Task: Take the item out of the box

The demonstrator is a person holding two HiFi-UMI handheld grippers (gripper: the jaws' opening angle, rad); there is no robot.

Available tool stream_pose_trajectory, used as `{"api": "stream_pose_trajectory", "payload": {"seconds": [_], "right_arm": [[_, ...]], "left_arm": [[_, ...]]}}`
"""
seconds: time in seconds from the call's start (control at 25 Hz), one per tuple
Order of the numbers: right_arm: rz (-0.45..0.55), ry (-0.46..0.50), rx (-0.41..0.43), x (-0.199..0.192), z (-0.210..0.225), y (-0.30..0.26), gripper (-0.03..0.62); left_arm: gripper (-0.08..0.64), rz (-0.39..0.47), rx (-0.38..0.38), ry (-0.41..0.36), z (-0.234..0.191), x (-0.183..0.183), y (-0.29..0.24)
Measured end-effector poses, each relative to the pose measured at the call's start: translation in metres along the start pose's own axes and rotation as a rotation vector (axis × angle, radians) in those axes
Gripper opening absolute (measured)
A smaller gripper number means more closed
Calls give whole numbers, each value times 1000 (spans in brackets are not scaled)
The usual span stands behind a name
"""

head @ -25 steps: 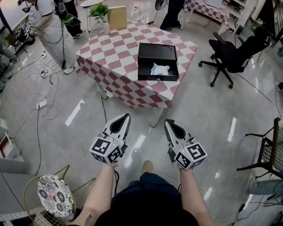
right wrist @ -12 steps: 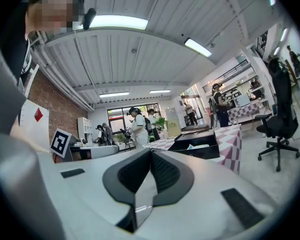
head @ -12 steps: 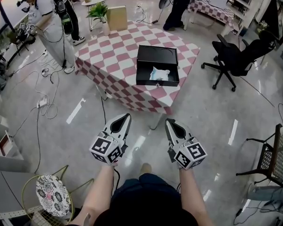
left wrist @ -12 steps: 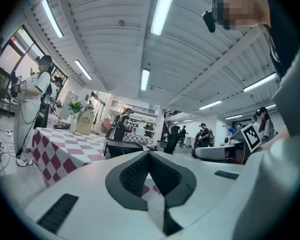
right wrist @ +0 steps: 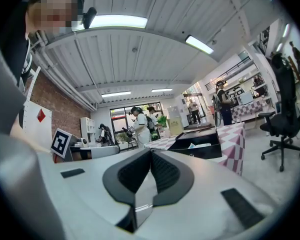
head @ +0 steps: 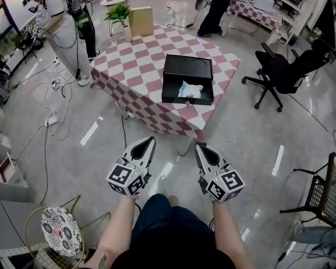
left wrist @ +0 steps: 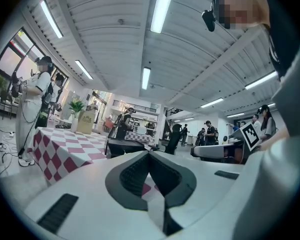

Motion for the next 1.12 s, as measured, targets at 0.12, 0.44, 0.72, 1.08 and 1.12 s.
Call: {"api": "stream_pose_trajectory", "payload": {"seconds": [0.12, 0.44, 0.72, 1.08, 1.12], "right_arm": [[-6, -6, 2, -3, -1, 3, 5], [8, -20, 0, -4, -4, 7, 5], [-6, -30, -12, -8, -1, 7, 5], [-18, -40, -8, -12, 13, -20, 5], [-16, -40, -9, -11, 16, -24, 5]], "left_arm": [[2, -7, 2, 0, 3, -1, 3], [2, -15, 9, -11, 6, -1, 10], [2, -25, 3, 2, 5, -6, 11], [2, -32, -8, 16, -14, -13, -13], [2, -31, -11, 17, -15, -12, -17]]}}
Point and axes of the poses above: the fingertips, and each gripper's own axes: y backward along the fingers, z to its right, x out of its top, the point moved 1 cm from there along y, backward along the fingers, and after that the axes turned 10 degrees about z, right-handed, at the moved point
